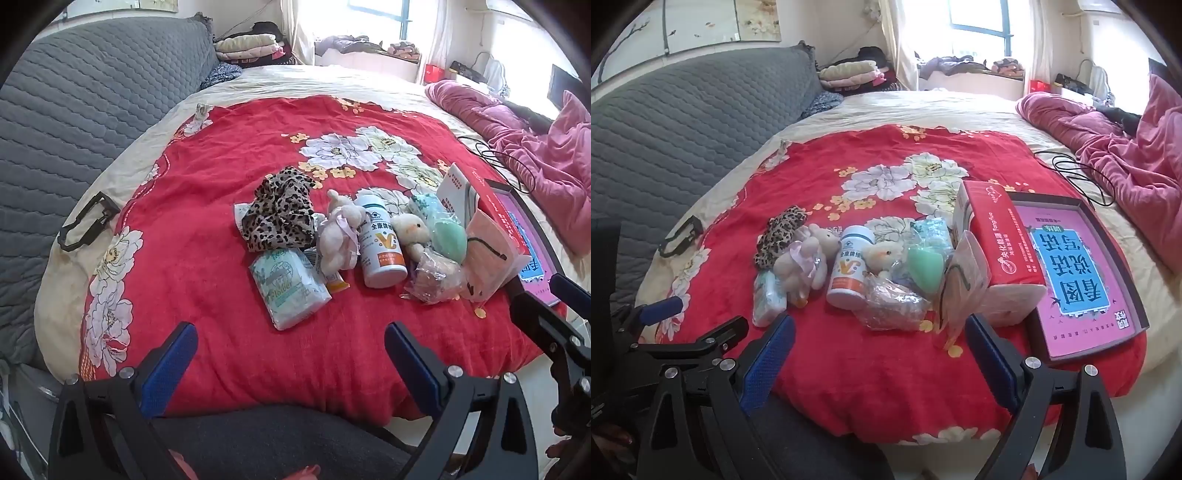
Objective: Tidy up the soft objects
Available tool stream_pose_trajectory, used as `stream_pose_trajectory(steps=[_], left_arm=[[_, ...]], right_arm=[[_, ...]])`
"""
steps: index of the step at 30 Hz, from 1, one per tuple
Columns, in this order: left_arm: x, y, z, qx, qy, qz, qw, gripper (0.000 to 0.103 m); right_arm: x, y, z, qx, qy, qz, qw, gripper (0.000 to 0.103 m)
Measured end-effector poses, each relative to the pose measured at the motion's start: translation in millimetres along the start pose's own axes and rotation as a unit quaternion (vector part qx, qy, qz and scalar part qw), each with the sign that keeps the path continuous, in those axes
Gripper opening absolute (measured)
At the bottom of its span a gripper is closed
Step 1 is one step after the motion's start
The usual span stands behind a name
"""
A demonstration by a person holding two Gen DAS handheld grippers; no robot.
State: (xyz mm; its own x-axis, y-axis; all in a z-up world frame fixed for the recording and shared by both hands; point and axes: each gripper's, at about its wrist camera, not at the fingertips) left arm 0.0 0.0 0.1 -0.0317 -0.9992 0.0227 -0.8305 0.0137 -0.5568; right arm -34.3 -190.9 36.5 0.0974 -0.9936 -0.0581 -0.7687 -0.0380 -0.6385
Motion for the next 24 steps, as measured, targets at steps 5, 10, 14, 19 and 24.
stream_pose_trajectory(steps=[5,10,14,19,24], left_arm=[[0,-1,4,0.007,-0.008,0.008,0.9999,0.102],[-1,-2,-1,0.011,-0.006,0.005,0.9999,0.102],[0,-4,-6,0.033,-0.021,0.011,0.9992,0.102],[3,-7,-7,0.022,-0.029,0.017,0.9992,0.102],[4,-7,-8,0.012,-0.015,0.011,0.9998,0.102]], right_arm=[[0,0,0,0.000,-0.001,0.000,1.000,0.093],[0,0,-3,0.005,-0.001,0.000,1.000,0.093],[0,-1,-4,0.005,-0.001,0.000,1.000,0.093],[-1,-2,-5,0.006,0.000,-0.003,1.000,0.093],[-2,-3,-6,0.006,0.000,-0.005,1.000,0.093]])
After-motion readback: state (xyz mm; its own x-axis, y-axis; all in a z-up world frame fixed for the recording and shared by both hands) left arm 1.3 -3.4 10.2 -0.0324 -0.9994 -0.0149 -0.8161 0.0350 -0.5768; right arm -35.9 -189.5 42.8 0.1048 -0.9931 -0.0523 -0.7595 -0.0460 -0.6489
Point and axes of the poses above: each gripper's, at about its wrist camera, not at the fingertips, and z roughly the way its jaws point, x to its right, y to its underside, and after that the axes turned 2 degrees about y, right-handed
